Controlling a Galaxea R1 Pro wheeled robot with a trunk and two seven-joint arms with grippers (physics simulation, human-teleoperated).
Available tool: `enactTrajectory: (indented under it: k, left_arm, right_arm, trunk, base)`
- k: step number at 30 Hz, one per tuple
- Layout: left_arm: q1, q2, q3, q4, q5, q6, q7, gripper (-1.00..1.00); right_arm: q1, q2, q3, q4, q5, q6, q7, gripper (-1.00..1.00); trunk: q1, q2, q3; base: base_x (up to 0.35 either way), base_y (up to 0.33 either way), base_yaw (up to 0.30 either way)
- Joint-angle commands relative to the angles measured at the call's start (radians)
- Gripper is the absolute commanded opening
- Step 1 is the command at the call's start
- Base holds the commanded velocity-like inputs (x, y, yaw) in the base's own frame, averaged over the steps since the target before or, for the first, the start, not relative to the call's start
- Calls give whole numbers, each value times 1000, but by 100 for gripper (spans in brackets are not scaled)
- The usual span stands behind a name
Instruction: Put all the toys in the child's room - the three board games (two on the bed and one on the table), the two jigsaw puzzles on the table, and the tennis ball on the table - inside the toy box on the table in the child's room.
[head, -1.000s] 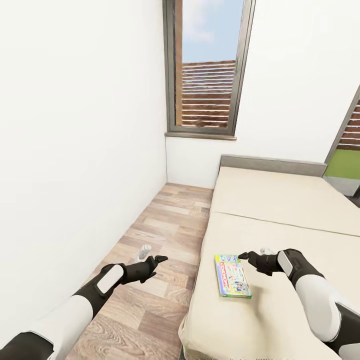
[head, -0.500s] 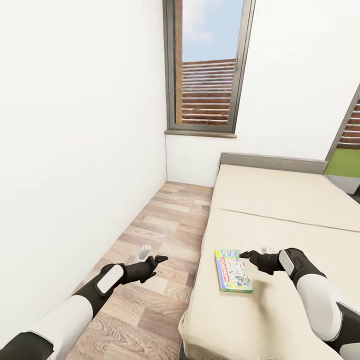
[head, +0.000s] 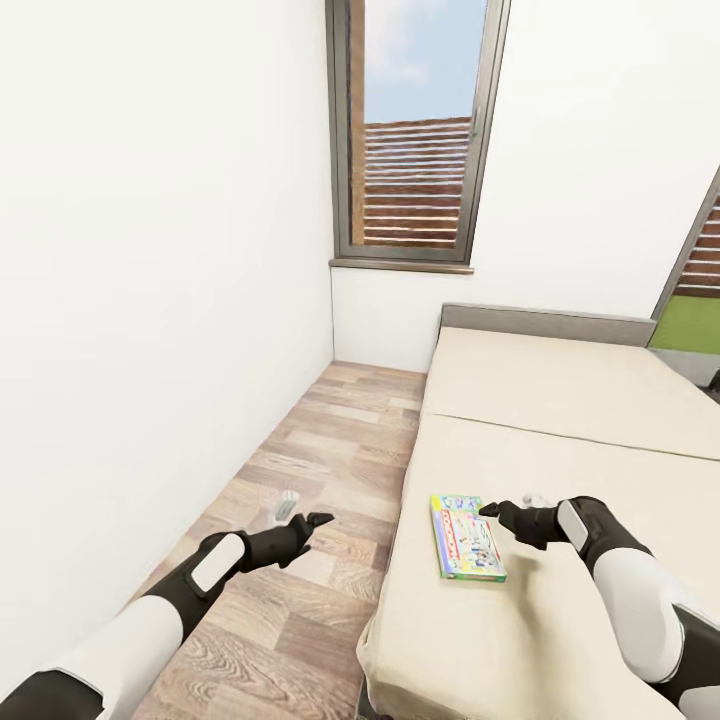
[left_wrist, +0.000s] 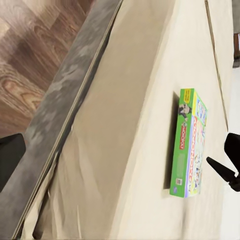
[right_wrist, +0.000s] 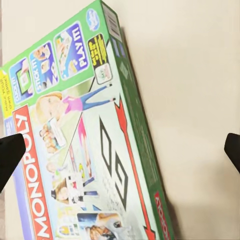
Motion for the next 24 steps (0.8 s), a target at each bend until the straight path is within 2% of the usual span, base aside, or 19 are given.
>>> enactTrajectory:
  k: [1,8,18,24]
  left_arm:
    - [6,4,-1,0,4,-7,-1,100]
    - [13,7,3,1,8,-9,8,100]
    - [16,5,5,1,17,-9,10,100]
    - [29,5,8,1,17,-11,4,100]
  right_arm:
    - [-1,2,-6,-1,11,4,6,100]
    - [0,3,-7,-1,11,4,5,100]
    - [8,5,-8,1,11,4,7,100]
    - [8,5,-7,1,12,4,7,100]
  trunk:
    - [0,0,-1]
    - [0,0,3]
    - [0,0,3]
    - [0,0,3]
  base:
    - [0,0,88]
    - [0,0,152]
    - [0,0,36]
    - [0,0,208]
